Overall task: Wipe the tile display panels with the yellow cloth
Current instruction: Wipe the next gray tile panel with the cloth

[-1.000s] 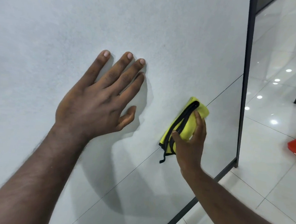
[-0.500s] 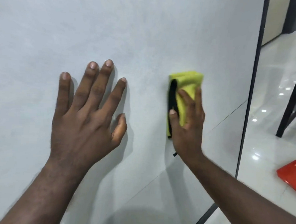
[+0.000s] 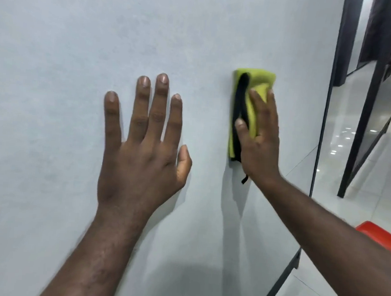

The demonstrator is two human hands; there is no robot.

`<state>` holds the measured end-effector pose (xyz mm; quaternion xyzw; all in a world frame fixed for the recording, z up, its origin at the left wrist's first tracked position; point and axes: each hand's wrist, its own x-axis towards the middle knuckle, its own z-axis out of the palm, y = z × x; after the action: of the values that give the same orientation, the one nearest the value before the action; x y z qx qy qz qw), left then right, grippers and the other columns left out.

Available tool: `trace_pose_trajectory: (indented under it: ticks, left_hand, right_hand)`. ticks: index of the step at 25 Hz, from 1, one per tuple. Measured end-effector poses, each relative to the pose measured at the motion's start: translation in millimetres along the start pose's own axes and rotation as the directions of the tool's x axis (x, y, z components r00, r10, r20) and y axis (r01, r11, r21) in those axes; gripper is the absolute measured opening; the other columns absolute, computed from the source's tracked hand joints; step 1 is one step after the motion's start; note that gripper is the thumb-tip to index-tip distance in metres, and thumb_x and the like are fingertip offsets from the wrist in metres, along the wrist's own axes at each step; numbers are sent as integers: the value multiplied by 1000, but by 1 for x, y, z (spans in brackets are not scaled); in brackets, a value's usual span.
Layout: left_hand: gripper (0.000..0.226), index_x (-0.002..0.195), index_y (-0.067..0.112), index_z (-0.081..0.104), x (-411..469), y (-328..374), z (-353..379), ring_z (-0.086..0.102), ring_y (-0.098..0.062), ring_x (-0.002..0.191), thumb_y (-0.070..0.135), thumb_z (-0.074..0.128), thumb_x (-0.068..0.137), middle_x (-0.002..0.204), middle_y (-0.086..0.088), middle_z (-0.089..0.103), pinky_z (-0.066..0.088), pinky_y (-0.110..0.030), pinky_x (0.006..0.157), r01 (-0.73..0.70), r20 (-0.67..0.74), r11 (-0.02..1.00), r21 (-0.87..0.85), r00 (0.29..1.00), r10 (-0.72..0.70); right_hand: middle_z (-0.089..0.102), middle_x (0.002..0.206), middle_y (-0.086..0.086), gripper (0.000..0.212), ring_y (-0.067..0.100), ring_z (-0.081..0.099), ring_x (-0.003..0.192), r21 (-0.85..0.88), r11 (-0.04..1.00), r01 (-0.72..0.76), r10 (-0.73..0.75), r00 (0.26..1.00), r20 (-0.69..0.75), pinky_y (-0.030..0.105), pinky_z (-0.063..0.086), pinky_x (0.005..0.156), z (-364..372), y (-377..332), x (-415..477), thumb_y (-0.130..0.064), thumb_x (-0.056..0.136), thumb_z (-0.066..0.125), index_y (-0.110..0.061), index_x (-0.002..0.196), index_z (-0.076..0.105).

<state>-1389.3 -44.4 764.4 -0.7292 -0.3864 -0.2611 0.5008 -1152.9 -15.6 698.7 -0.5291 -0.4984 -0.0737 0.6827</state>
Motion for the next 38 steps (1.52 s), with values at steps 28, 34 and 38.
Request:
trace_pose_trajectory:
  ticks: [28, 34, 38]
  left_hand:
    - [73, 168, 5, 36, -50, 92, 54, 27, -34, 163, 36, 55, 105, 177, -14, 28, 15, -62, 132, -286, 88, 958, 1, 955, 284]
    - [76, 166, 4, 38, -56, 96, 56, 31, -38, 159, 39, 60, 102, 174, -15, 35, 18, -68, 128, -288, 89, 952, 107, 956, 279]
    - [76, 165, 4, 40, -56, 97, 57, 34, -40, 158, 40, 61, 102, 173, -15, 37, 24, -70, 124, -285, 98, 948, 142, 957, 273]
  right_hand:
    - [48, 152, -10, 49, 12, 47, 141, 251, 462, -851, 882, 470, -30, 35, 42, 115, 6, 103, -139, -28, 104, 63, -40, 148, 46]
    - [52, 141, -3, 48, 9, 56, 110, 168, 318, -933, 947, 323, 1, 27, 49, 95, -5, 153, -162, -18, 98, 69, -33, 139, 48]
    - [57, 135, -9, 49, 14, 60, 117, 152, 512, -846, 859, 506, -77, 32, 51, 98, -12, 161, -151, -20, 85, 77, -37, 125, 54]
